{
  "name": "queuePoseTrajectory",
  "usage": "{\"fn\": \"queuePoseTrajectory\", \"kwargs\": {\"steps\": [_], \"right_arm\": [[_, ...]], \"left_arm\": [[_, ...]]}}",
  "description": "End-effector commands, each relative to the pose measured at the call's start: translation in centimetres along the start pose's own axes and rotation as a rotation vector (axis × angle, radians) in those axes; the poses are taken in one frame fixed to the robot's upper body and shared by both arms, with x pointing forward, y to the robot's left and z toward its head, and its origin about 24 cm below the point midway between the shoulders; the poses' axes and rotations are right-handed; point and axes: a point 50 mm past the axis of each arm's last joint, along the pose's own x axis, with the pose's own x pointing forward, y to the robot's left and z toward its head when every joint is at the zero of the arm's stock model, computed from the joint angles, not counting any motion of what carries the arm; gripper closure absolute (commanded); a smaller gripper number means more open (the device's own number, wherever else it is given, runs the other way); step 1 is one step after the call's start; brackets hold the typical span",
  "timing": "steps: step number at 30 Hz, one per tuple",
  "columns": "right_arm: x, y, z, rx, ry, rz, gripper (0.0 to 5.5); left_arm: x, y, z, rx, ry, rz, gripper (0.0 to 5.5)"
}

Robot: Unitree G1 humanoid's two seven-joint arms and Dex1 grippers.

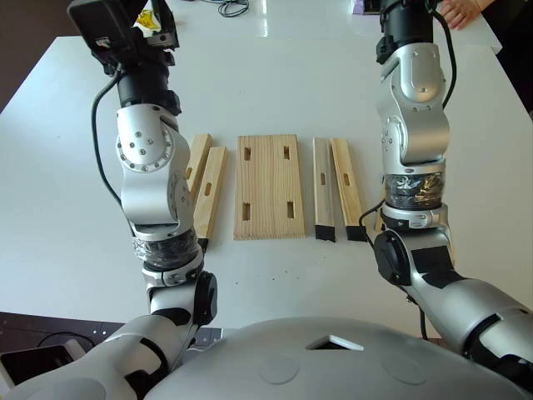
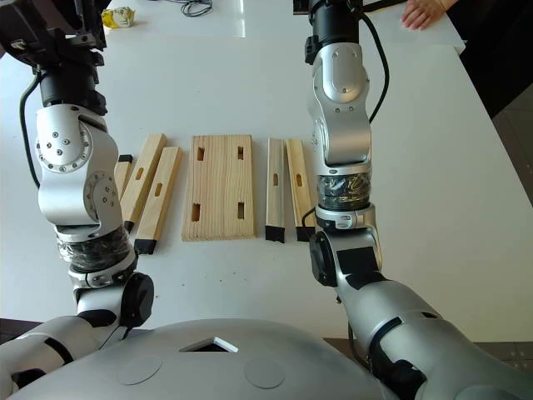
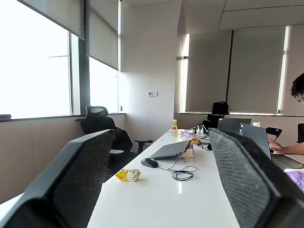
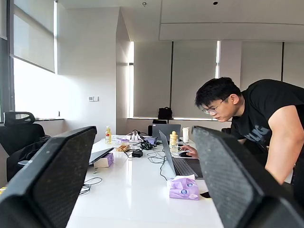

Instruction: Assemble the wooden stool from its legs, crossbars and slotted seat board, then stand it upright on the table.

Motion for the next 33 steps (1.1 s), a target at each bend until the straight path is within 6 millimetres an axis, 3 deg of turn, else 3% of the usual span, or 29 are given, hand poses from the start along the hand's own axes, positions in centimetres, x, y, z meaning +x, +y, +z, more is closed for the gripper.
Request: {"fn": "queuePoseTrajectory", "kwargs": {"steps": [1, 5, 11, 17, 24, 33], "right_arm": [[-0.5, 0.5, -0.3, -0.012, 0.007, 0.038, 1.77], [-0.6, 0.8, -0.9, -0.018, 0.029, 0.049, 1.77], [-0.5, 1.1, -1.3, -0.004, 0.028, 0.027, 1.77], [-1.0, 1.8, -2.2, 0.031, 0.044, -0.003, 1.77], [-1.6, 2.8, -3.3, 0.029, 0.089, -0.005, 1.77], [-1.1, 3.5, -3.1, 0.057, 0.066, -0.001, 1.77]], "left_arm": [[-0.4, -0.7, -1.0, 0.039, 0.011, -0.062, 1.81], [-0.6, -2.0, -1.6, -0.029, 0.052, -0.134, 1.81], [0.5, -3.5, -0.7, -0.144, -0.005, -0.205, 1.81], [0.9, -4.7, -0.9, -0.182, 0.014, -0.247, 1.81], [1.6, -5.5, -1.5, -0.179, 0.014, -0.182, 1.81], [2.6, -5.5, -1.2, -0.193, -0.025, -0.187, 1.81]]}}
